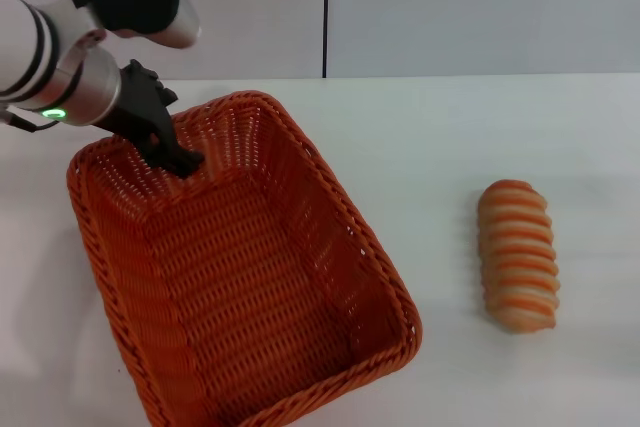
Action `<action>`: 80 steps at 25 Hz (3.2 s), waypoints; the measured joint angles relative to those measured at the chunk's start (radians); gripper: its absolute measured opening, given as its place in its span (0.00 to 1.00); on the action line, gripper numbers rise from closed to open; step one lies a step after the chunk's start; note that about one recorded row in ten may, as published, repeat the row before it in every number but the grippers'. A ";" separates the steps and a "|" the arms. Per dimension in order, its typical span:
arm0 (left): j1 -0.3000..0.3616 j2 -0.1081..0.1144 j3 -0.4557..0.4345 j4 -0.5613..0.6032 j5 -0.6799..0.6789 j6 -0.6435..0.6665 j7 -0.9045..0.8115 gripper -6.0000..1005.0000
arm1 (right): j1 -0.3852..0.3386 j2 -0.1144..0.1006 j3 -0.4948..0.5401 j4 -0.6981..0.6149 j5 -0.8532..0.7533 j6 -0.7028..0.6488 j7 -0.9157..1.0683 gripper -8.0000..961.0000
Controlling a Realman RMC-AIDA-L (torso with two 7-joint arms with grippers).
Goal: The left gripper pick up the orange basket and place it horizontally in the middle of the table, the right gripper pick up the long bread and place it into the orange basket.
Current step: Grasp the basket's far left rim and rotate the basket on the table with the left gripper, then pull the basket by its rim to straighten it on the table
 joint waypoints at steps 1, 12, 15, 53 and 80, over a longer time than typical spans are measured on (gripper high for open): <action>-0.009 0.000 0.019 -0.006 0.014 0.001 -0.005 0.77 | 0.002 0.000 0.000 0.000 0.000 0.005 0.000 0.73; -0.027 0.000 0.081 -0.022 0.070 -0.016 -0.032 0.75 | 0.004 -0.002 0.000 0.000 0.000 0.009 -0.004 0.73; -0.037 0.000 0.105 -0.034 0.089 -0.024 -0.039 0.74 | 0.004 -0.004 0.000 -0.001 0.000 0.010 -0.006 0.73; -0.078 0.000 0.127 -0.029 0.167 0.039 -0.350 0.37 | 0.023 -0.027 0.009 -0.012 0.004 0.049 -0.004 0.73; 0.035 0.000 -0.200 0.076 0.122 0.231 -0.675 0.28 | 0.126 -0.119 0.001 -0.064 -0.018 0.144 0.102 0.73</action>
